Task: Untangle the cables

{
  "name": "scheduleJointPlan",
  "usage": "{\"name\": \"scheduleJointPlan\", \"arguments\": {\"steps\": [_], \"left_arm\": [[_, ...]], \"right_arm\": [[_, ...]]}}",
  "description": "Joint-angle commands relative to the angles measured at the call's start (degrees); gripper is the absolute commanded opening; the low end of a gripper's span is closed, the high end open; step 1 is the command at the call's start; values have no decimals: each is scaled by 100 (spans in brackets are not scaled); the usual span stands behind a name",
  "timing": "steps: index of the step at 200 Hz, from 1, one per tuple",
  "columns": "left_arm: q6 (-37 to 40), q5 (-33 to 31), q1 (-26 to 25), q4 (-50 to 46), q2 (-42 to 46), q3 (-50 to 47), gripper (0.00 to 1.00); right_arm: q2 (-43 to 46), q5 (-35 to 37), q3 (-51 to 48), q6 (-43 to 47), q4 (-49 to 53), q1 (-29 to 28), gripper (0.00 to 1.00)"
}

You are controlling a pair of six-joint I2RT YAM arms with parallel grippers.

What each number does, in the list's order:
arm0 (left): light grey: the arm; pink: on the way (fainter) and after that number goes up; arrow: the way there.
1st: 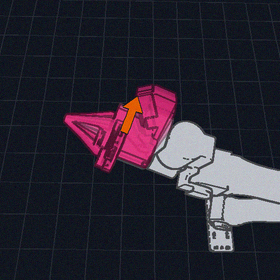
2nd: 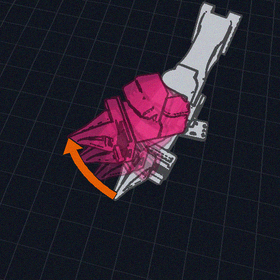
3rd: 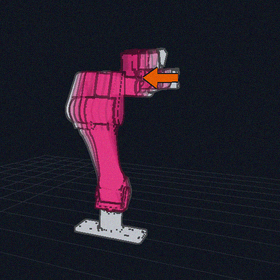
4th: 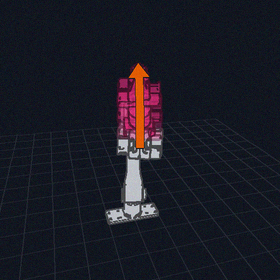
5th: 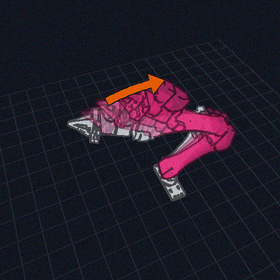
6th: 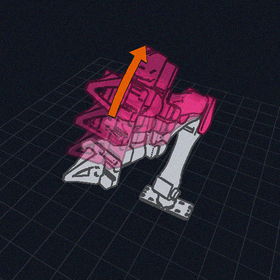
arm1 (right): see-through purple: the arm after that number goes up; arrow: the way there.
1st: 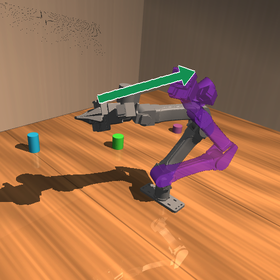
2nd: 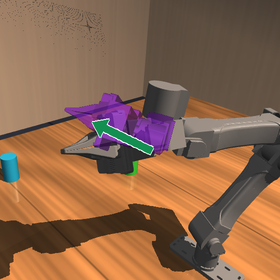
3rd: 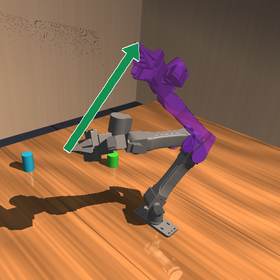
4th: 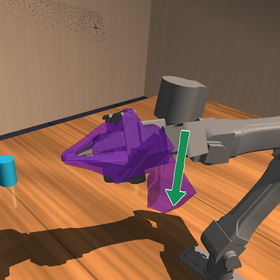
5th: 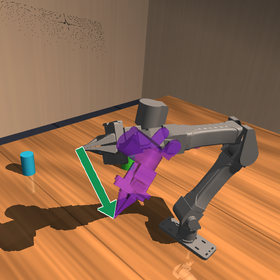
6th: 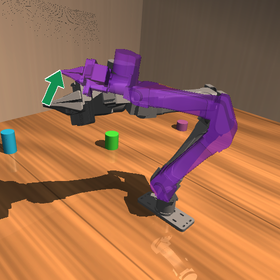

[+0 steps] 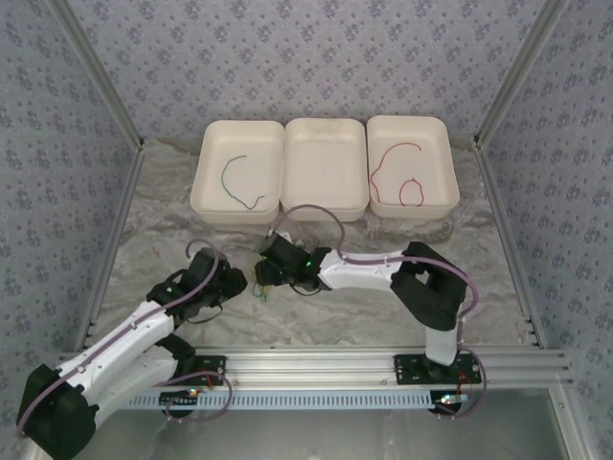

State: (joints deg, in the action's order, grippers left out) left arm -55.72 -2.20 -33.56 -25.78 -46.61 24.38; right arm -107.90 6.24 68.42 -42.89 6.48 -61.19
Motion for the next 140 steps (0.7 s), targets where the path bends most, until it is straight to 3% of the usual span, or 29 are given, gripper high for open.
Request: {"name": "scheduleJointPlan", "arguments": {"steps": [1, 33, 58, 75, 91, 120, 140], "left_arm": [[-281, 137, -46, 390, 20, -98, 41], [-280, 149, -54, 473, 43, -127, 41], [-285, 149, -63, 563, -19, -140, 41], [-307, 174, -84, 640, -54, -144, 40], [-307, 191, -120, 683, -72, -128, 41], [-343, 369, -200, 1074, -155, -169, 46], [-352, 431, -471, 1617, -335, -210, 39]], "right_arm": [[-395, 29, 501, 80, 282, 114, 50], [-751, 16, 747, 4, 410, 258, 45], [-934, -158, 745, -62, 286, 369, 34], [-940, -252, 693, -53, 158, 447, 24], [-826, -347, 603, 81, 41, 507, 0], [-93, -611, 43, 352, -471, 579, 0], [437, -853, -489, 422, -549, 728, 0]]}}
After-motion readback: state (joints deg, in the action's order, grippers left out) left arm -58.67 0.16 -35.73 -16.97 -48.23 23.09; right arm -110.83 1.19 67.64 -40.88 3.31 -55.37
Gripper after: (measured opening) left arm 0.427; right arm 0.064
